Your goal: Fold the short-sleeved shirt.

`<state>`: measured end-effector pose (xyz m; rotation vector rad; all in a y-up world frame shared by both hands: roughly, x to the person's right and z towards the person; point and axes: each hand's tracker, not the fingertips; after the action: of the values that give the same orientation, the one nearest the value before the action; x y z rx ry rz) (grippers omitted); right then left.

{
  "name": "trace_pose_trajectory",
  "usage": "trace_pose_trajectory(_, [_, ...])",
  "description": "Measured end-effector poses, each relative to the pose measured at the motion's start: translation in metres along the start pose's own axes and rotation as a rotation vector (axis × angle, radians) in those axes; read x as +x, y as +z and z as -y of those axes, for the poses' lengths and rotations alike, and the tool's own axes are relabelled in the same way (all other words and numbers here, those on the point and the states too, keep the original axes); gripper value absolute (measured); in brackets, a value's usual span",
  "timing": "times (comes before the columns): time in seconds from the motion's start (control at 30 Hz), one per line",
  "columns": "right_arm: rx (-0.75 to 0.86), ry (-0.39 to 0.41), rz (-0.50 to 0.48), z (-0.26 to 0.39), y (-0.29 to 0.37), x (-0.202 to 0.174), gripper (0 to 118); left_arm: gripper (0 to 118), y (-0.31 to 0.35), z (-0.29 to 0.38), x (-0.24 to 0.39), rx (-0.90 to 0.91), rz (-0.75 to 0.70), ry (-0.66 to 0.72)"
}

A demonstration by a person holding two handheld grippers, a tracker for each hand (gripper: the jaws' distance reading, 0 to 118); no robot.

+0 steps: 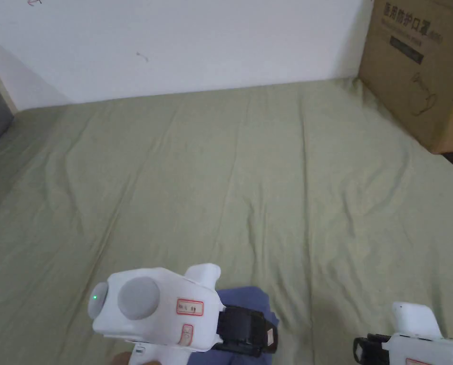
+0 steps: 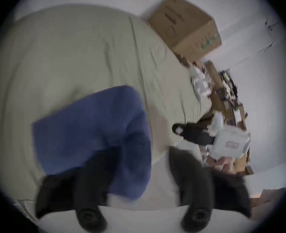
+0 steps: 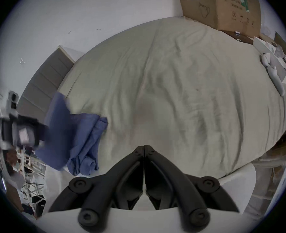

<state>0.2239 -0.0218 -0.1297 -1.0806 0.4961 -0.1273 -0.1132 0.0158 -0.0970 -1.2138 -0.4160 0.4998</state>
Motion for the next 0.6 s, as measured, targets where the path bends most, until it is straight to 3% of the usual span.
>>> trace_pose_trajectory(0.17, [0.001,-0.040,0.020,0.006,0.006,0.016,0,102,0.008,0.007,-0.015,0.069,0.015,0.099])
trace_pose_trajectory(0.2, [-0.001,-0.041,0.021,0.006,0.006,0.018,0,95,0.018,0.009,-0.022,0.097,0.032,0.122])
trace_pose_trajectory(0.23, [-0.004,-0.039,0.027,0.006,0.005,0.018,0,81,0.029,0.010,-0.028,0.142,0.053,0.146])
trace_pose_trajectory(0.27, [-0.005,-0.036,0.032,0.006,0.005,0.017,0,58,0.040,0.012,-0.037,0.180,0.058,0.164])
trace_pose_trajectory(0.3, [-0.007,-0.032,0.034,0.006,0.004,0.017,0,22,0.045,0.014,-0.046,0.202,0.029,0.177])
trace_pose_trajectory(0.33, [-0.007,-0.028,0.033,0.005,0.003,0.016,0,6,0.048,0.017,-0.055,0.218,-0.019,0.190])
trace_pose_trajectory(0.43, [-0.003,-0.025,0.021,0.004,0.005,0.012,0,6,0.052,0.030,-0.062,0.192,-0.147,0.243])
trace_pose_trajectory(0.6, [0.003,-0.012,0.004,-0.003,-0.004,0.001,0,6,0.017,0.038,-0.069,0.123,-0.039,0.269])
